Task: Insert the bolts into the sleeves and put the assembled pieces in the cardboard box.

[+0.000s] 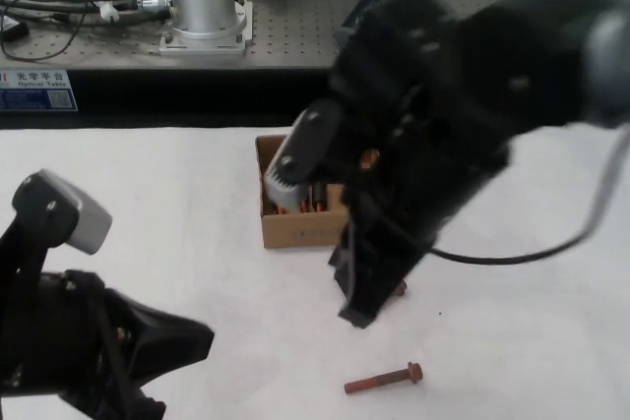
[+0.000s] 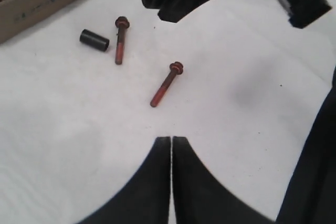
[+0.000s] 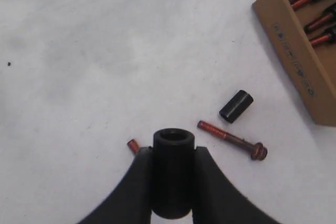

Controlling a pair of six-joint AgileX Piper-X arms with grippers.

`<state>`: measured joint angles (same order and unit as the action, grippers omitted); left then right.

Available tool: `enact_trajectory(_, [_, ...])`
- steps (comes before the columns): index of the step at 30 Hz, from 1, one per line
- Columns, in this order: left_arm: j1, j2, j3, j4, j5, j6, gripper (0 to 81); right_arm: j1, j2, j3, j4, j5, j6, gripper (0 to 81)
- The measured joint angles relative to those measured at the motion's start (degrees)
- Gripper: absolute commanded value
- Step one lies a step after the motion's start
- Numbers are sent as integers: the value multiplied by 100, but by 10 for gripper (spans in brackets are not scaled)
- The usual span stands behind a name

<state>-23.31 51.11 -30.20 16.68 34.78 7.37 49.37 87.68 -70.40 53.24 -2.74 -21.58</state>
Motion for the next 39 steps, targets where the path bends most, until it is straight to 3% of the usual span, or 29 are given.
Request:
enact_trajectory(5, [-354, 122, -387, 25, 0, 172, 8, 0, -1224, 961, -179, 0, 519, 32])
enact_trajectory(8, [-832, 830, -877, 324, -203, 372, 8, 0, -1992, 1299, -256, 0, 774, 32])
enact_trajectory(14, [-1371, 1929, -1785, 810, -617, 826, 8, 0, -3476, 2172, -304, 341, 1488, 32])
enact_trajectory(25, [-1971, 3731, -3354, 1848, -1315, 1542, 11, 0, -5968, 3086, 67, 730, 2693, 32])
enact_trajectory(28, [-2098, 4168, -3673, 1962, -1415, 1564, 75, 0, -6387, 3145, 342, 915, 2782, 32])
enact_trajectory(34, [-2338, 4802, -3986, 2024, -1668, 1578, 403, 0, -6950, 3166, 917, 1103, 2841, 32])
enact_trajectory(39, [-2488, 5093, -4056, 2055, -2087, 1578, 302, 0, -7116, 3166, 1118, 1109, 2838, 32])
